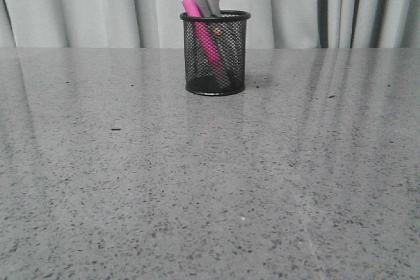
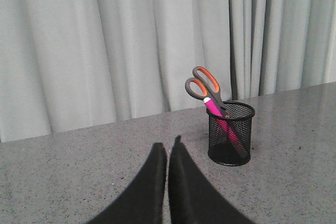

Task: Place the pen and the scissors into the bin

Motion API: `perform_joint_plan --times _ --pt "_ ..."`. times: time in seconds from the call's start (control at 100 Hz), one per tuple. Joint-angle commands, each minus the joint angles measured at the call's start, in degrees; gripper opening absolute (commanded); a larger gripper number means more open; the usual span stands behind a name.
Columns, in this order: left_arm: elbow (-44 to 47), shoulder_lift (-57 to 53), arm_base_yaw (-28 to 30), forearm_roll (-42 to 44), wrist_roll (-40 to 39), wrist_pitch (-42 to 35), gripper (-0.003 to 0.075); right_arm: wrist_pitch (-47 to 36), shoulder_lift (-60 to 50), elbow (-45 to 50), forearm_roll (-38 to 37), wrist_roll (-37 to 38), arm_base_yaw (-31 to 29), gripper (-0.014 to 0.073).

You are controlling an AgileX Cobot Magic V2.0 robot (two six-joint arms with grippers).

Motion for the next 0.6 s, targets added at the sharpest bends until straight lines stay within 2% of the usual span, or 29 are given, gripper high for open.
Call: perform_joint_plan --times 0.0,0.5,0.59 --pt "-1.3 0.8 0.3 0.4 -0.5 -4.5 -0.002 -4.4 0.2 -1.3 -0.5 -0.3 -0.1 -0.0066" --pt "-0.9 0.8 0.5 1.9 -0.5 -2.6 -0.002 -4.4 0.2 -1.3 -0.5 -0.3 -0.1 -0.0066" --pt "0.7 0.8 2.0 0.0 5.6 -2.4 -0.002 -4.4 0.2 -1.3 -0.5 -0.3 -0.1 -0.0066"
